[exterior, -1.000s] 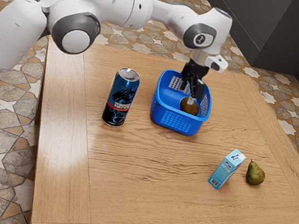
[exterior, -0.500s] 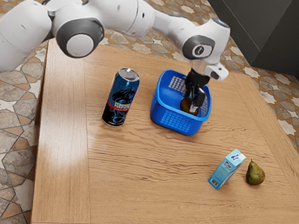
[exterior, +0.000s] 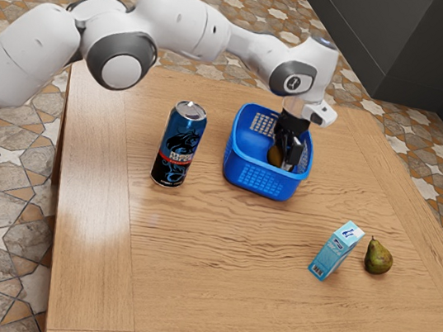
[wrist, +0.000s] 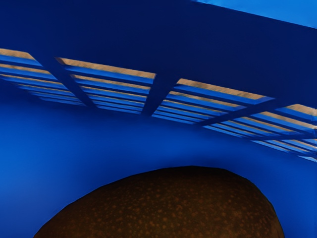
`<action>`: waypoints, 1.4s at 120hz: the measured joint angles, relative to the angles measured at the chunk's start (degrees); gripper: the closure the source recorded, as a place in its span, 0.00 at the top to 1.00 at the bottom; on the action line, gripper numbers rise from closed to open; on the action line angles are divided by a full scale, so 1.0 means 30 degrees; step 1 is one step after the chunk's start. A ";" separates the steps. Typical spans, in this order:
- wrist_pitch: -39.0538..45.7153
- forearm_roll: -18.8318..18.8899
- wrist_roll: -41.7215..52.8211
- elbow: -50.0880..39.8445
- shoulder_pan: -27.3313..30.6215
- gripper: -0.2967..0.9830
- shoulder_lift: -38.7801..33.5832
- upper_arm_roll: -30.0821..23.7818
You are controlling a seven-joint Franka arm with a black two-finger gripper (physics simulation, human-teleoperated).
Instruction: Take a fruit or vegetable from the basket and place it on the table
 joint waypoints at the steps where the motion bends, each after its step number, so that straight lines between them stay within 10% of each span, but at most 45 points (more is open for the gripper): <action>1: 0.0018 -0.0001 -0.0001 -0.0004 -0.0001 0.65 -0.0006 0.0000; 44: 0.0667 -0.0307 -0.0366 -0.1332 -0.0031 0.49 -0.1396 0.0100; 79: 0.1202 0.0052 -0.1268 -0.5971 -0.1741 0.45 -0.8319 0.0305; 107: 0.1400 0.0858 -0.3614 -1.0123 -0.8188 0.52 -1.2861 0.0345; 168: 0.1453 -0.0233 -0.6918 -1.0251 -0.8649 0.75 -1.2610 0.0367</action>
